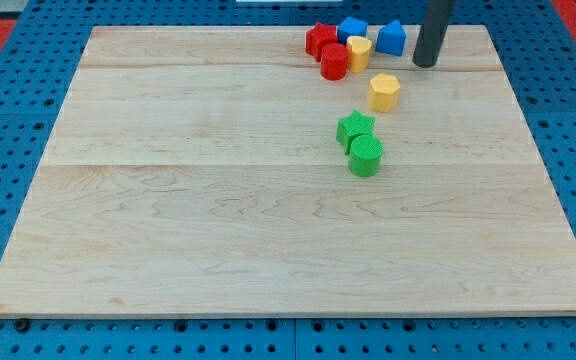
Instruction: Push both blue cube and red star slightly away from top center side of board
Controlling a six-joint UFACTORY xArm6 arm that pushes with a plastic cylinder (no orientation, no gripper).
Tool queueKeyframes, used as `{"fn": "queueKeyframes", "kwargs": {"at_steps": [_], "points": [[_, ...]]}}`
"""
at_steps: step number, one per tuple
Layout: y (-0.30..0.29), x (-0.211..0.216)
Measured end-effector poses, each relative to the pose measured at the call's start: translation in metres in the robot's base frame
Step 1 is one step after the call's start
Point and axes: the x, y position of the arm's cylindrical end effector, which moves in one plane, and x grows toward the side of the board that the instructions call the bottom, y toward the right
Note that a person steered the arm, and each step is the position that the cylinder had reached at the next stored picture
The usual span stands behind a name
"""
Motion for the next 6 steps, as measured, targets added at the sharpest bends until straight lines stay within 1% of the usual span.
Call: {"fn": "queueKeyframes", "kwargs": {"at_steps": [1, 2, 3, 4, 5, 6], "points": [[0.03, -0.036], [0.015, -0.072], [-0.053, -0.064], [-0.099, -0.05], [-0.112, -0.052], [-0.172, -0.047]]}}
